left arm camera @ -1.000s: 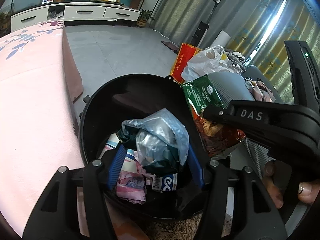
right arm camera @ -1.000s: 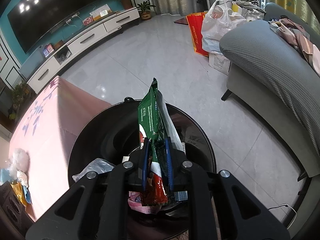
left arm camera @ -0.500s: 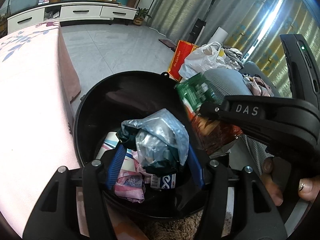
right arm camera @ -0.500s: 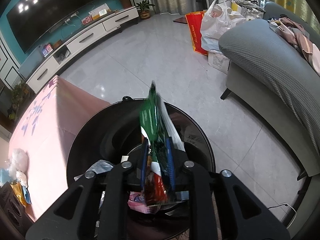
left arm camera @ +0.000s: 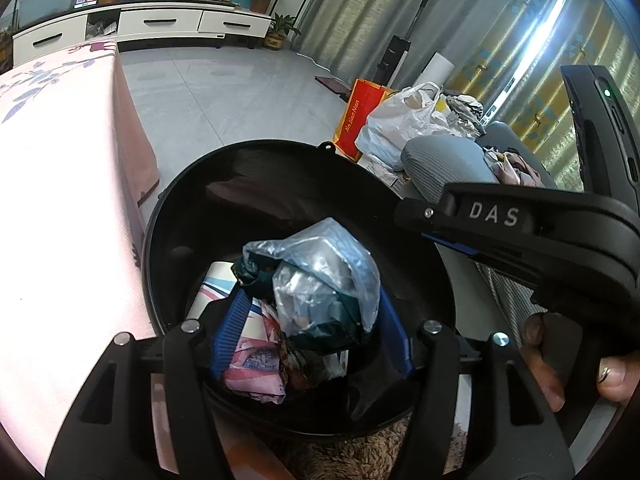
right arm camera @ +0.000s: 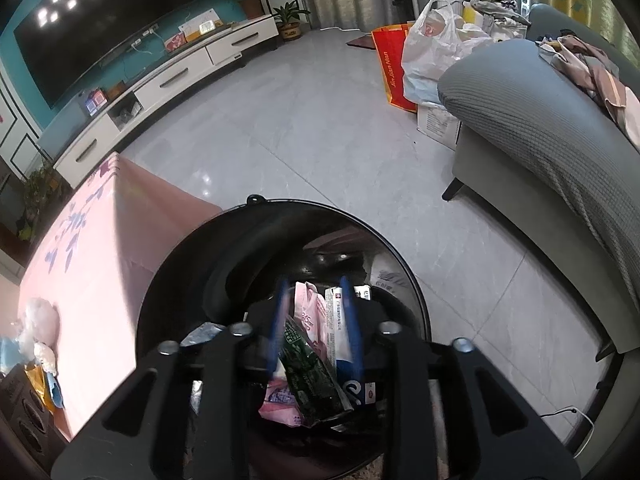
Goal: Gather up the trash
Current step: 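Lower the grey bag and green snack bag into the bin and open both tools, then grasp the clear zip bag with the right tool while the left tool grasps the red wrapper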
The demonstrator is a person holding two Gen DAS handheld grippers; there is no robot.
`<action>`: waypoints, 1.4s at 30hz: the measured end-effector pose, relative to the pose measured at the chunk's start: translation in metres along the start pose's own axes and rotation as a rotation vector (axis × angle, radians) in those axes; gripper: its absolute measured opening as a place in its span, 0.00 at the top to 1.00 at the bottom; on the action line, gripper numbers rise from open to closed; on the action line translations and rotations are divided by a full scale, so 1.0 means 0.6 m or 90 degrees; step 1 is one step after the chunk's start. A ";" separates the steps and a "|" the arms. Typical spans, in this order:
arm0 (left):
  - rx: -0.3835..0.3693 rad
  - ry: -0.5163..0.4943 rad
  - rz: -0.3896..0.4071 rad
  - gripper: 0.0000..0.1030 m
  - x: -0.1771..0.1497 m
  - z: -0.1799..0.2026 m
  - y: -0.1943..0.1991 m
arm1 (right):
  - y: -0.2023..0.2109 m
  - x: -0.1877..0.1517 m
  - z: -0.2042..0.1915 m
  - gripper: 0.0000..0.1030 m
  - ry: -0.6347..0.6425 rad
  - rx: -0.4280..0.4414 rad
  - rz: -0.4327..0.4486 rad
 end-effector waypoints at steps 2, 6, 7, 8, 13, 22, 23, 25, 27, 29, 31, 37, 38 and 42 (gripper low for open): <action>-0.001 0.000 0.001 0.39 -0.001 0.000 0.000 | 0.006 0.004 0.001 0.63 -0.006 0.009 0.009; -0.001 0.000 0.009 0.29 0.001 0.001 0.002 | 0.018 0.010 0.001 0.53 -0.016 0.021 0.025; -0.002 0.000 0.013 0.26 0.002 0.002 0.004 | 0.020 0.011 0.000 0.51 -0.019 0.023 0.027; -0.003 0.000 0.015 0.24 0.003 0.002 0.005 | 0.023 0.013 0.000 0.50 -0.021 0.025 0.031; -0.027 0.015 0.025 0.10 0.009 0.007 0.013 | 0.040 0.020 -0.005 0.38 -0.033 0.044 0.055; -0.004 0.079 0.142 0.03 0.029 -0.036 0.174 | 0.088 0.031 -0.029 0.12 -0.028 0.062 0.116; 0.015 0.083 0.158 0.03 0.030 -0.048 0.199 | 0.093 0.030 -0.041 0.11 -0.019 0.069 0.121; 0.064 0.092 0.205 0.03 0.027 -0.082 0.267 | 0.102 0.025 -0.072 0.07 0.009 0.096 0.129; 0.124 0.107 0.245 0.03 0.021 -0.130 0.340 | 0.111 0.016 -0.112 0.06 0.035 0.133 0.124; 0.204 0.135 0.281 0.03 0.015 -0.197 0.420 | 0.126 0.000 -0.163 0.06 0.067 0.180 0.120; 0.268 0.165 0.305 0.03 0.009 -0.253 0.480 | 0.142 -0.017 -0.209 0.06 0.105 0.213 0.120; 0.435 0.292 0.346 0.03 -0.039 -0.473 0.634 | 0.190 -0.094 -0.364 0.06 0.226 0.312 0.093; 0.449 0.322 0.341 0.03 -0.051 -0.515 0.646 | 0.197 -0.109 -0.396 0.06 0.245 0.327 0.081; 0.415 0.406 0.300 0.03 -0.075 -0.615 0.631 | 0.213 -0.152 -0.517 0.06 0.311 0.367 0.029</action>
Point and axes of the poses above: each gripper's, at about its wrist camera, not at the fingertips, and y roughly against the way its jaws point, z to its right, x to its top, the point moved 10 cm from there along -y, roughly the way its jaws point, and after that the axes turned 2 degrees about -x, right-handed, at the moved point
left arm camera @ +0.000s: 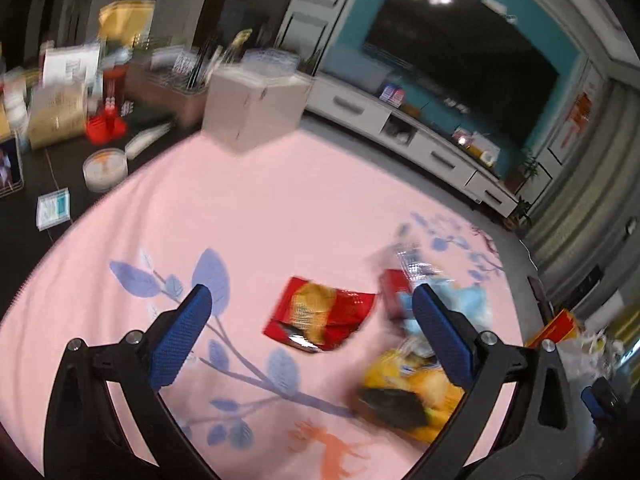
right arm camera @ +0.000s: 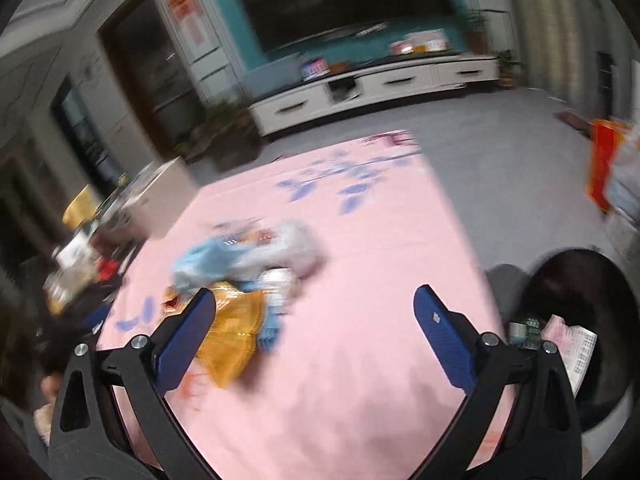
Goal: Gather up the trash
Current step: 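Grasp the clear zip bag with the right tool while the left tool grasps the red wrapper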
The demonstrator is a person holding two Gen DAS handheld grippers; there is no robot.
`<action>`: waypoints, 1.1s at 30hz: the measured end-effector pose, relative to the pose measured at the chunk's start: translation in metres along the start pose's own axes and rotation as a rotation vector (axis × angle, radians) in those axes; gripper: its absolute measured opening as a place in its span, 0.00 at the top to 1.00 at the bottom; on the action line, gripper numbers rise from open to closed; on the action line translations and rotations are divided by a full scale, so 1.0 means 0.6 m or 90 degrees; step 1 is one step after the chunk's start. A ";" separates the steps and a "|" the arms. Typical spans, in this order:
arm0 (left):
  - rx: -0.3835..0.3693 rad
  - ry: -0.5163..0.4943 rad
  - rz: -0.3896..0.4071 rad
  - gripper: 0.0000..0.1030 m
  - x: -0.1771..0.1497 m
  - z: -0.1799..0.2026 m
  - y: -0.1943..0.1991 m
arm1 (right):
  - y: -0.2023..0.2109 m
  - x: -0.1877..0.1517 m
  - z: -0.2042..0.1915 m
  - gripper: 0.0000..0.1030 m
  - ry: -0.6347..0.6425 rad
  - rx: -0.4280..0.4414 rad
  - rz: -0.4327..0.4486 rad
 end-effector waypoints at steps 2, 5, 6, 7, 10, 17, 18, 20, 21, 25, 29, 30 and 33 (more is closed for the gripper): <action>-0.004 0.018 -0.033 0.03 -0.006 -0.012 -0.027 | -0.034 0.015 -0.048 0.06 0.022 0.002 -0.034; -0.014 0.028 -0.060 0.03 -0.010 -0.001 -0.062 | -0.093 0.046 -0.119 0.06 0.041 0.020 -0.072; -0.014 0.022 -0.068 0.03 -0.012 0.001 -0.072 | -0.118 0.059 -0.143 0.06 0.051 0.017 -0.089; -0.014 0.020 -0.071 0.03 -0.011 0.001 -0.076 | -0.142 0.068 -0.164 0.06 0.065 0.007 -0.104; 0.003 0.012 -0.098 0.03 -0.033 0.000 -0.103 | -0.225 0.084 -0.216 0.06 0.151 -0.064 -0.148; 0.009 -0.006 -0.117 0.03 -0.044 -0.001 -0.129 | -0.378 0.040 -0.219 0.06 0.237 -0.161 -0.283; 0.002 -0.004 -0.117 0.03 -0.044 0.003 -0.129 | -0.386 0.034 -0.213 0.06 0.235 -0.159 -0.293; -0.017 0.000 -0.126 0.03 -0.050 0.007 -0.136 | -0.399 0.025 -0.201 0.13 0.227 -0.159 -0.310; -0.017 -0.004 -0.127 0.03 -0.052 0.009 -0.137 | -0.401 0.021 -0.196 0.19 0.225 -0.154 -0.318; -0.003 -0.028 -0.128 0.09 -0.054 0.012 -0.146 | -0.405 -0.002 -0.186 0.35 0.213 -0.122 -0.342; -0.022 -0.019 -0.140 0.22 -0.060 0.018 -0.146 | -0.364 -0.032 -0.192 0.58 0.240 -0.072 -0.354; -0.028 -0.018 -0.142 0.26 -0.058 0.022 -0.148 | -0.353 -0.044 -0.197 0.63 0.259 -0.060 -0.357; -0.048 -0.009 -0.137 0.38 -0.054 0.025 -0.148 | -0.322 -0.069 -0.203 0.68 0.287 -0.036 -0.361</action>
Point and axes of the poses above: each gripper's, at about its wrist camera, not at the fingertips, and y roughly against the way its jaws point, z to its right, x to its top, the point moved 10 cm from there along -y, roughly the way its jaws point, and after that the axes turned 2 degrees about -x, right-handed, at the moved point
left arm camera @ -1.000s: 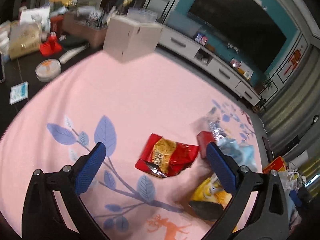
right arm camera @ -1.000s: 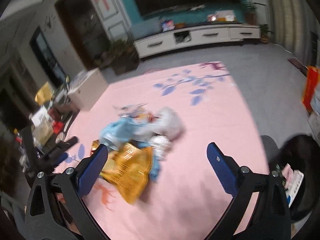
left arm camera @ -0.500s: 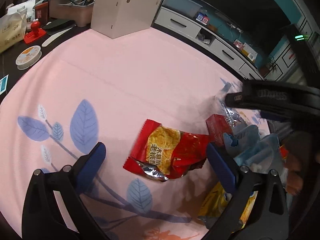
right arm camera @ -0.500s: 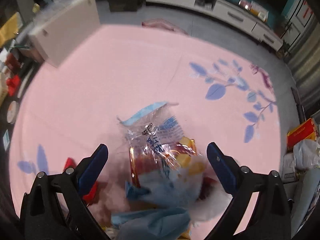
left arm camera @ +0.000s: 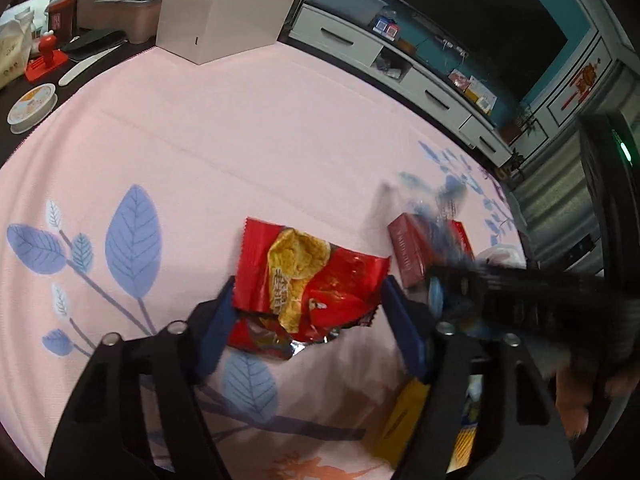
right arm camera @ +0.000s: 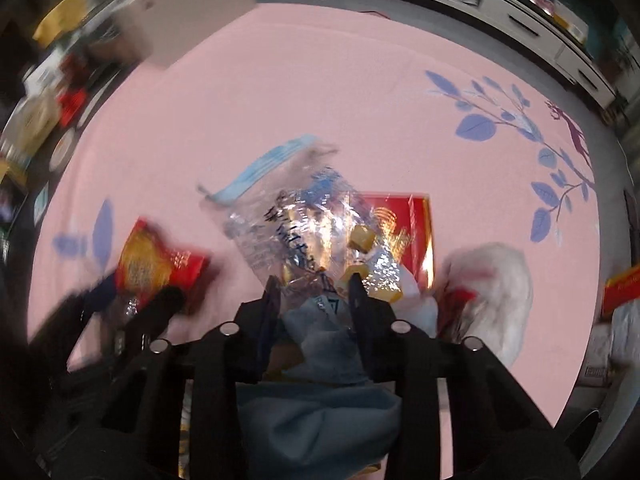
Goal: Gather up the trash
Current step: 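Grasp the clear zip bag with the right tool while the left tool grasps the red wrapper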
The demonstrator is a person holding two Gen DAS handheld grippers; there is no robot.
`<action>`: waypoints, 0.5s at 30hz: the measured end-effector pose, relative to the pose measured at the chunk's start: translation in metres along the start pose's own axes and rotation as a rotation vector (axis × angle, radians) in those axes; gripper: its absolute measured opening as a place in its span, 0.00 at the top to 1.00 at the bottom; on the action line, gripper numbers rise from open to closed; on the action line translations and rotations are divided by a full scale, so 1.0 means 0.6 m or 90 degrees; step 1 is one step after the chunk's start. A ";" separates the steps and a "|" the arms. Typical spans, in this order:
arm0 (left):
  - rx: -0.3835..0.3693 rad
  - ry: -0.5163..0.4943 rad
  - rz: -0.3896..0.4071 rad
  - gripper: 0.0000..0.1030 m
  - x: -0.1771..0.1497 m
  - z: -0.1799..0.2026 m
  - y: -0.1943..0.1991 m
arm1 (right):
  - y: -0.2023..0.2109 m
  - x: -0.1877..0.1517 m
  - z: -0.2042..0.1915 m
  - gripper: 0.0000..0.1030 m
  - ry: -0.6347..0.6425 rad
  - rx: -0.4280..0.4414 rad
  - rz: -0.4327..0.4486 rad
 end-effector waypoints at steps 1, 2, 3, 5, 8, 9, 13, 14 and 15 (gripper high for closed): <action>-0.016 0.004 0.000 0.47 0.000 0.004 0.001 | 0.004 -0.010 -0.005 0.69 0.002 0.013 -0.001; -0.021 0.006 0.001 0.49 0.000 0.004 0.004 | 0.009 -0.019 -0.009 0.69 0.001 0.025 0.000; -0.022 0.006 0.004 0.62 0.001 0.006 0.006 | 0.014 -0.027 -0.014 0.70 0.000 0.036 0.000; -0.025 0.000 -0.003 0.82 -0.003 0.009 0.005 | 0.021 -0.038 -0.019 0.71 -0.003 0.051 0.001; -0.023 -0.001 0.003 0.82 -0.006 0.011 0.007 | 0.032 -0.050 -0.018 0.72 -0.011 0.058 0.003; -0.025 0.001 0.004 0.82 -0.006 0.012 0.007 | 0.037 -0.053 -0.016 0.72 -0.017 0.059 0.006; -0.052 0.016 0.012 0.84 -0.005 0.019 0.024 | 0.062 -0.063 -0.006 0.72 -0.042 0.080 0.025; -0.057 0.018 0.015 0.84 -0.002 0.020 0.026 | 0.074 -0.064 -0.002 0.72 -0.050 0.086 0.037; -0.063 0.020 0.019 0.84 0.001 0.021 0.032 | 0.085 -0.067 0.006 0.72 -0.055 0.090 0.046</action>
Point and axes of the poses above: each gripper's, at about its wrist camera, not at the fingertips, and y roughly against the way its jaws point, z to its right, x to its top, the point moved 10 cm from there along -y, roughly the way its jaws point, and after that the axes turned 2 degrees about -x, right-handed, at the moved point
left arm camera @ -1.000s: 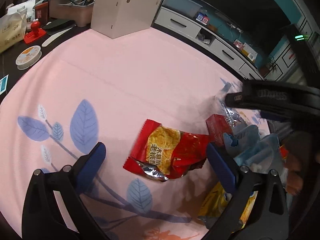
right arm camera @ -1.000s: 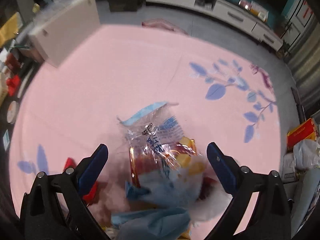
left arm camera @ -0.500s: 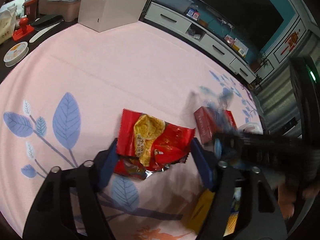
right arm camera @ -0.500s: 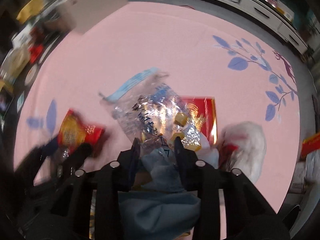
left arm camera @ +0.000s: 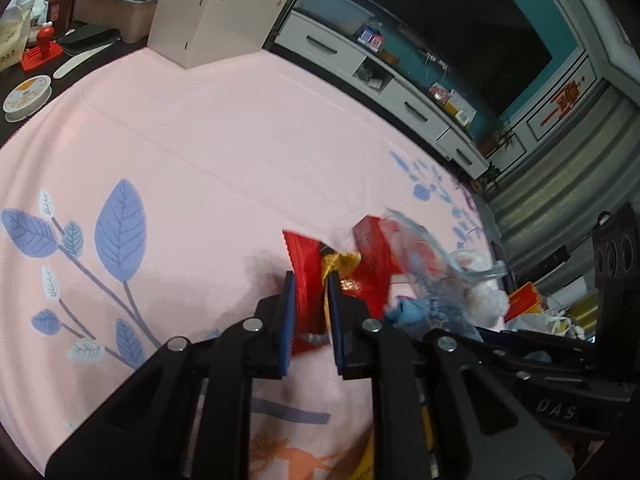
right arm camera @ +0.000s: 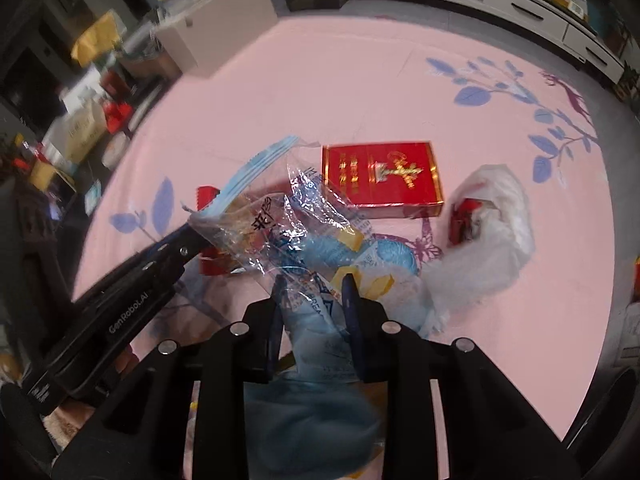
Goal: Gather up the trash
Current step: 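Grasp the clear zip bag with the right tool while the left tool grasps the red wrapper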
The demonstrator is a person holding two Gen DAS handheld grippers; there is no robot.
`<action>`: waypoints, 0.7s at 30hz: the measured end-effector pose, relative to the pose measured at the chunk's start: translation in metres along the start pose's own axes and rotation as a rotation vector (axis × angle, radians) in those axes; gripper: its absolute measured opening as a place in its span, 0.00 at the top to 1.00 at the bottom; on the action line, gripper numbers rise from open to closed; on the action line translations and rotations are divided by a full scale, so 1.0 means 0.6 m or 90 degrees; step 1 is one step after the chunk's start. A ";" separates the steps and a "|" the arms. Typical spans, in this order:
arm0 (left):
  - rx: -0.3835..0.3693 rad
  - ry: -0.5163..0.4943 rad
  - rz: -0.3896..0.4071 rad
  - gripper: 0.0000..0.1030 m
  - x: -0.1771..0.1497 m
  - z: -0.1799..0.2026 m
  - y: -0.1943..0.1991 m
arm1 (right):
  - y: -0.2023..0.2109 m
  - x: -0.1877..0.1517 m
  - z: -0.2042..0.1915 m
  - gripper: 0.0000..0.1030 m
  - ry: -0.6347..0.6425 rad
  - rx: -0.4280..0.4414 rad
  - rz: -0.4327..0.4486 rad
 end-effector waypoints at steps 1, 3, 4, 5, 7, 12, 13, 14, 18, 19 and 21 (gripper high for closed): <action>-0.004 0.003 0.004 0.84 0.002 0.001 0.004 | 0.015 0.002 0.001 0.72 -0.004 0.007 0.015; -0.019 0.018 0.015 0.84 0.006 0.002 0.022 | 0.040 0.007 0.001 0.72 -0.008 0.023 0.042; -0.032 0.023 0.020 0.85 0.008 0.004 0.030 | 0.055 0.009 0.000 0.72 -0.011 0.033 0.056; -0.038 0.027 0.023 0.85 0.008 0.005 0.037 | 0.065 0.011 -0.001 0.72 -0.016 0.041 0.067; -0.046 0.031 0.033 0.85 0.009 0.005 0.052 | 0.088 0.013 -0.003 0.72 -0.023 0.052 0.090; -0.067 0.025 0.049 0.85 0.006 0.014 0.090 | 0.133 0.018 -0.006 0.72 -0.041 0.077 0.138; -0.070 0.021 0.051 0.85 0.006 0.016 0.096 | 0.144 0.016 -0.005 0.72 -0.043 0.080 0.148; -0.066 0.017 0.056 0.85 0.008 0.016 0.098 | 0.153 0.012 -0.001 0.72 -0.047 0.078 0.159; -0.017 0.027 0.065 0.48 0.017 -0.015 0.096 | 0.181 -0.012 0.014 0.72 -0.065 0.090 0.186; -0.004 0.027 0.058 0.47 0.018 -0.024 0.087 | 0.186 -0.018 0.018 0.72 -0.070 0.093 0.191; 0.001 0.027 0.047 0.35 0.021 -0.034 0.074 | 0.195 -0.031 0.030 0.72 -0.078 0.092 0.204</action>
Point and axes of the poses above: each gripper's, at about its wrist camera, not at the fingertips, and y roughly against the way its jaws point, z to its right, x to its top, the point moved 10 cm from there along -y, roughly the way its jaws point, and after that the axes turned 2 degrees about -x, right-handed, at the moved point
